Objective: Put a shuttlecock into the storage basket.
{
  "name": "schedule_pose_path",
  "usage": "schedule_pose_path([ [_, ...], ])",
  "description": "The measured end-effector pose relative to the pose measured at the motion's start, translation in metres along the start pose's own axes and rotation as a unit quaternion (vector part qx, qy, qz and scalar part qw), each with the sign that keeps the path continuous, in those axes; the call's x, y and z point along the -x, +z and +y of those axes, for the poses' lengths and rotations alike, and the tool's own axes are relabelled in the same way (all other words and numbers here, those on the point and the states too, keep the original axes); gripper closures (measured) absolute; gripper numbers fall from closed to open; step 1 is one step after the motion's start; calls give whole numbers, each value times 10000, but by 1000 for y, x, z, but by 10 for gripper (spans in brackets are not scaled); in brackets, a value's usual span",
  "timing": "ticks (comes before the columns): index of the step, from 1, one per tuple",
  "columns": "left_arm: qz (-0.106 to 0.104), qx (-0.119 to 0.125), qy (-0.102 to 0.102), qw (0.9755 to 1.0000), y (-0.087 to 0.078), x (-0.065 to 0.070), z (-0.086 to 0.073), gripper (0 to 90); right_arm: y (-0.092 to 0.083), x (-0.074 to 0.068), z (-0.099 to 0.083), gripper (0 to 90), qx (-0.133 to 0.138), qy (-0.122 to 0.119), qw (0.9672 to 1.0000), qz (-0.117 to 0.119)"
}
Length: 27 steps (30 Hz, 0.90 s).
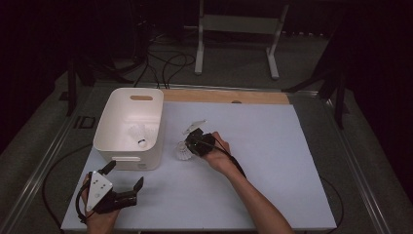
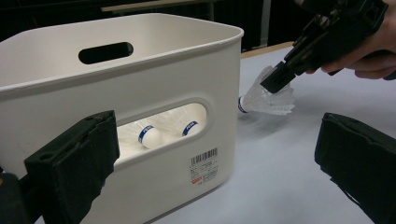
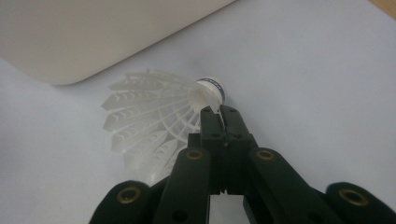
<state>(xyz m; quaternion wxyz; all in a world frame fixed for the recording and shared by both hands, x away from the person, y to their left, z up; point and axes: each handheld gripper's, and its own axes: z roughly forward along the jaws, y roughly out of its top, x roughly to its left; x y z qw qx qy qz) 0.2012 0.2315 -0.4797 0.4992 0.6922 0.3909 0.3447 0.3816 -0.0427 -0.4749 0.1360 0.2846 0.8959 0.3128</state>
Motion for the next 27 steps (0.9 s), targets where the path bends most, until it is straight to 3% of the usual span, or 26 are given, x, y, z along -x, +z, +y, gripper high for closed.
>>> schedule_pose_path([
  [27, 0, 10, -3, 10000, 0, 0, 0, 4, -19, 1, 1, 899, 176, 32, 9998, -75],
])
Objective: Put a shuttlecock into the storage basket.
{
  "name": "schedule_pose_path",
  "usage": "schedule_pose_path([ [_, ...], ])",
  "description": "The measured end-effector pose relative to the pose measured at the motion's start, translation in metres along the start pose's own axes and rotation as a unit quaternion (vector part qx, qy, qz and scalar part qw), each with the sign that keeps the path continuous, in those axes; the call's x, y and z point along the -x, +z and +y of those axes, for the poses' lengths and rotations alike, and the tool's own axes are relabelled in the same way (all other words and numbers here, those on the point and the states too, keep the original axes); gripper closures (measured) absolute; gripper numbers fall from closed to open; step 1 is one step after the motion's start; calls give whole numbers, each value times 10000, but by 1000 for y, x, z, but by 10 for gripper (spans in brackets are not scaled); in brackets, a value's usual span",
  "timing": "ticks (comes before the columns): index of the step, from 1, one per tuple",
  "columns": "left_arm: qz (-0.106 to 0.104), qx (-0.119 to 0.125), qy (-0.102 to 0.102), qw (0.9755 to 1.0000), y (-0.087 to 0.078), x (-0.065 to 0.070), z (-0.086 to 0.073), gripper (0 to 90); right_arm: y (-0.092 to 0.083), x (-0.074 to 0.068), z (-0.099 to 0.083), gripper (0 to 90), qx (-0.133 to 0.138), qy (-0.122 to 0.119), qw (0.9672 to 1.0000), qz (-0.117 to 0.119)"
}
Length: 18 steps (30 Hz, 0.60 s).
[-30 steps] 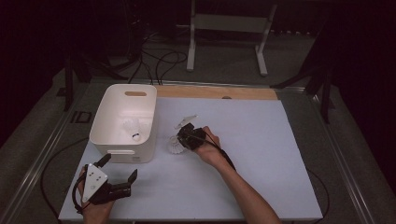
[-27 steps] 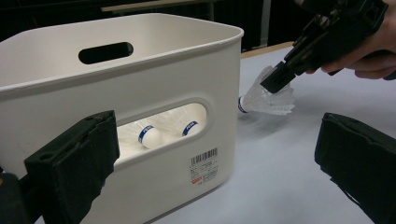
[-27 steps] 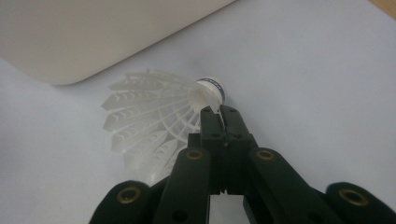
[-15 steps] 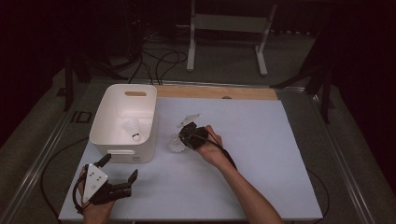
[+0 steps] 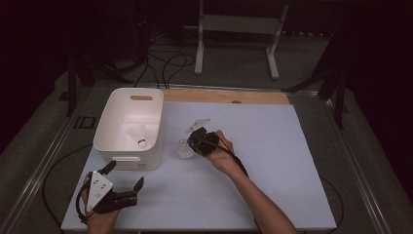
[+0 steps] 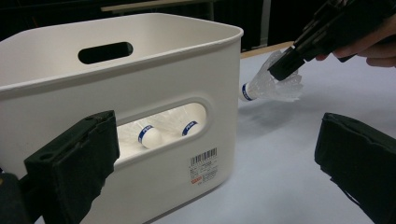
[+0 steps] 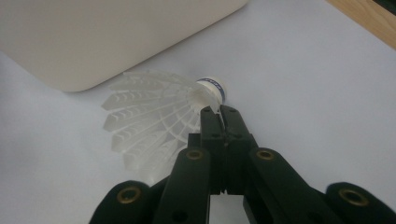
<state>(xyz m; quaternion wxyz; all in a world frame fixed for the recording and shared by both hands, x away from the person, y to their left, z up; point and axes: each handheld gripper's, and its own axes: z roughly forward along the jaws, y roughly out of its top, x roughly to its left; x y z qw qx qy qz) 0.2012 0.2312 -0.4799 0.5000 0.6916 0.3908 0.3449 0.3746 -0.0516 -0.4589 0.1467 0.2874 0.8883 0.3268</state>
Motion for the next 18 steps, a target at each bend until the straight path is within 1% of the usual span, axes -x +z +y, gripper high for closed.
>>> schedule_pose_path([
  [1, -1, 1, 1, 10000, 0, 0, 0, 4, -1, 1, 0, 899, 19, -16, 10000, 6],
  [6, 2, -7, 7, 10000, 0, 0, 0, 4, -5, 1, 0, 899, 73, 64, 10000, 22],
  [18, 3, -15, 7, 10000, 0, 0, 0, 3, -15, 1, 5, 899, 181, 83, 9998, 26],
])
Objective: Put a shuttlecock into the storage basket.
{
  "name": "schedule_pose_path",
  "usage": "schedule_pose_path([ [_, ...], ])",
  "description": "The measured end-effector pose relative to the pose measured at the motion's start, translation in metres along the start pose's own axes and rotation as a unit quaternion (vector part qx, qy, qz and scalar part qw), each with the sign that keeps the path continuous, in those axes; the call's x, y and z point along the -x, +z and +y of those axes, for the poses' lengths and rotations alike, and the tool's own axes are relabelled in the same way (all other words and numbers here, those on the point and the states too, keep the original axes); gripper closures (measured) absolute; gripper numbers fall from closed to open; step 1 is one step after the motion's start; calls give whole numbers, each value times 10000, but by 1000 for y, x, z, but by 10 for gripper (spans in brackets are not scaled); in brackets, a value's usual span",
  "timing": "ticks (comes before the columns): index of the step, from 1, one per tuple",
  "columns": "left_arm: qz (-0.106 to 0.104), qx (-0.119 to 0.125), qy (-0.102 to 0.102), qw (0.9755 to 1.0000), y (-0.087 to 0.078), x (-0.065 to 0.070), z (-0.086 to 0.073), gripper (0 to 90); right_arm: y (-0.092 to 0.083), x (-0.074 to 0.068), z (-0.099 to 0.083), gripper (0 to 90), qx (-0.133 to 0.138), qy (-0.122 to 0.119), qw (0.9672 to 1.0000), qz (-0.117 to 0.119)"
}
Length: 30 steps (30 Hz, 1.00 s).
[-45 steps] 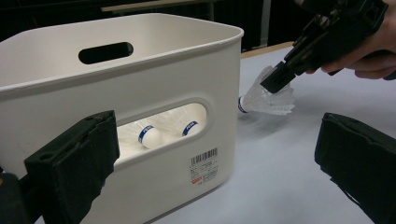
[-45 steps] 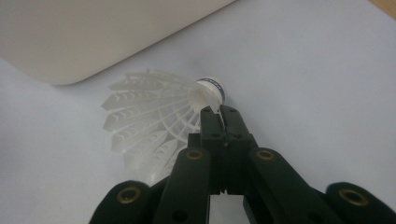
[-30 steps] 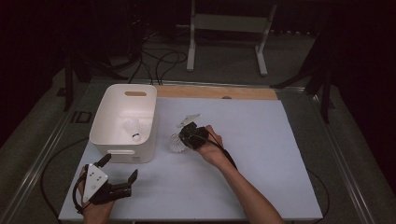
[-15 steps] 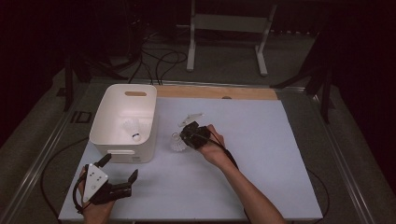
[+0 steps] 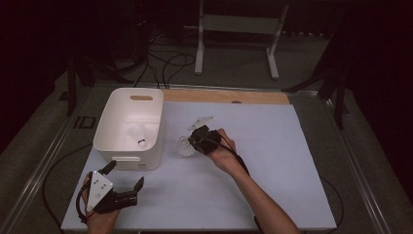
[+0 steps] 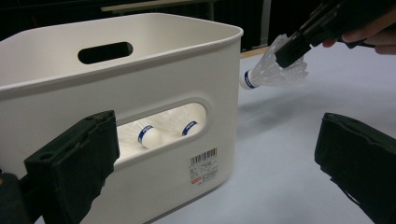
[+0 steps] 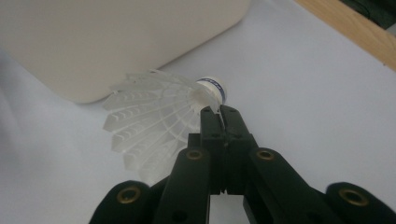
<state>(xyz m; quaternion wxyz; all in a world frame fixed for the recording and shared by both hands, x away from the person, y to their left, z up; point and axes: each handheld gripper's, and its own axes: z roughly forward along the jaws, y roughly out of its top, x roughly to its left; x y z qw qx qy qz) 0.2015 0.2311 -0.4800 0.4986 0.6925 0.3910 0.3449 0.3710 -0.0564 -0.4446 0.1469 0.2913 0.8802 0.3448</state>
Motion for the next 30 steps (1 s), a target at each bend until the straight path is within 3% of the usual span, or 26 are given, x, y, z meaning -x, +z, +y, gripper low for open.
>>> schedule_pose_path([
  [30, 14, 11, -9, 10000, -1, 0, 0, 3, -20, -3, 13, 898, 269, -8, 9996, -22],
])
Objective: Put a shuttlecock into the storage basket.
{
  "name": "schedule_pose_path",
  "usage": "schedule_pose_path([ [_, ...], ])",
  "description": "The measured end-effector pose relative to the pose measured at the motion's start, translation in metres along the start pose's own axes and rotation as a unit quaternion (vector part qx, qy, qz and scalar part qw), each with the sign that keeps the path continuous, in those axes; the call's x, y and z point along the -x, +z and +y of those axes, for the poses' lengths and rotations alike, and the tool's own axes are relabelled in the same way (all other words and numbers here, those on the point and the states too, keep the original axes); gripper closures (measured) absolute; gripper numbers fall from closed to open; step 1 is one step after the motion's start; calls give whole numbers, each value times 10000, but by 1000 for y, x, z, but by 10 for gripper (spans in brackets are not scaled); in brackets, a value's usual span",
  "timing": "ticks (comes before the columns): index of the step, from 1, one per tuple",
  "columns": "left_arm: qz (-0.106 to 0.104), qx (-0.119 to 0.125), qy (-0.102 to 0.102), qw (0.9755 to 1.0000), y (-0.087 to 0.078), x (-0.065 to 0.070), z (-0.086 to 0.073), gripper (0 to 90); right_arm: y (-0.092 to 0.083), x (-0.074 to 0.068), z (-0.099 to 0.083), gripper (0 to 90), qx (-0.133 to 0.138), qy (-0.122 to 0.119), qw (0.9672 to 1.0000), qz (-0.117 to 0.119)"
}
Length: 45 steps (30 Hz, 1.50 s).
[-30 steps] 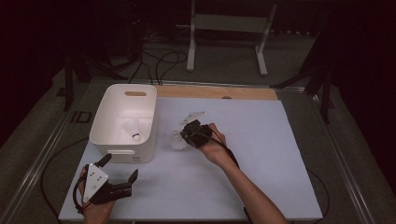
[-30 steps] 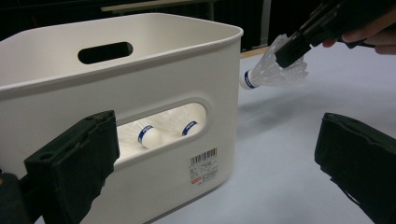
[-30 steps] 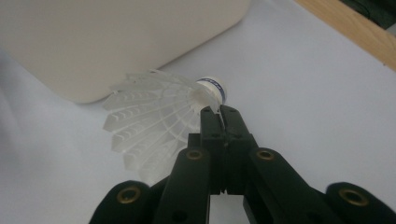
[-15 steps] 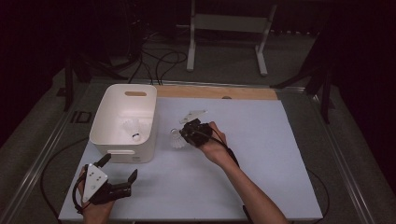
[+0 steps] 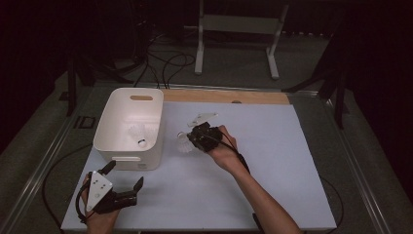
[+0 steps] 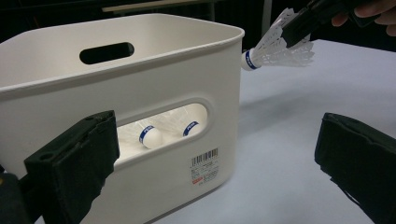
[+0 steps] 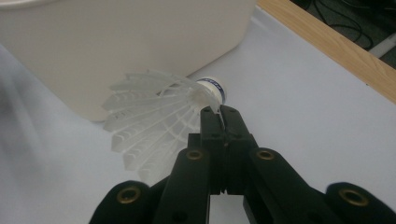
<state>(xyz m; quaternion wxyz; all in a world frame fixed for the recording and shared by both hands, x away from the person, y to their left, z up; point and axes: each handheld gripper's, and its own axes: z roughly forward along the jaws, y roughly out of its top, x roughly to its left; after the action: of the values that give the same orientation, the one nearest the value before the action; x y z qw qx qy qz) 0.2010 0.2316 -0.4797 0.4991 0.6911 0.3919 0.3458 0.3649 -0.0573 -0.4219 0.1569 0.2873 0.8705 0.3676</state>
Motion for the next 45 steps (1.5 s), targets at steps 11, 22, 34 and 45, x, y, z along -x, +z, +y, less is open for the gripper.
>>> schedule_pose_path([
  [11, 2, 3, 3, 10000, 0, 0, 0, 3, -5, 0, 4, 899, 57, -15, 10000, -10],
  [22, -3, 1, 5, 10000, 0, 0, 0, 3, -9, -1, 8, 898, 90, -11, 10000, -12],
  [34, -27, -5, 20, 10000, 2, 1, 0, 3, -13, 2, 9, 899, 128, 22, 9999, -42],
  [45, -5, -6, 12, 10000, 1, 0, 0, 3, -18, 4, 13, 899, 239, 33, 9997, -50],
])
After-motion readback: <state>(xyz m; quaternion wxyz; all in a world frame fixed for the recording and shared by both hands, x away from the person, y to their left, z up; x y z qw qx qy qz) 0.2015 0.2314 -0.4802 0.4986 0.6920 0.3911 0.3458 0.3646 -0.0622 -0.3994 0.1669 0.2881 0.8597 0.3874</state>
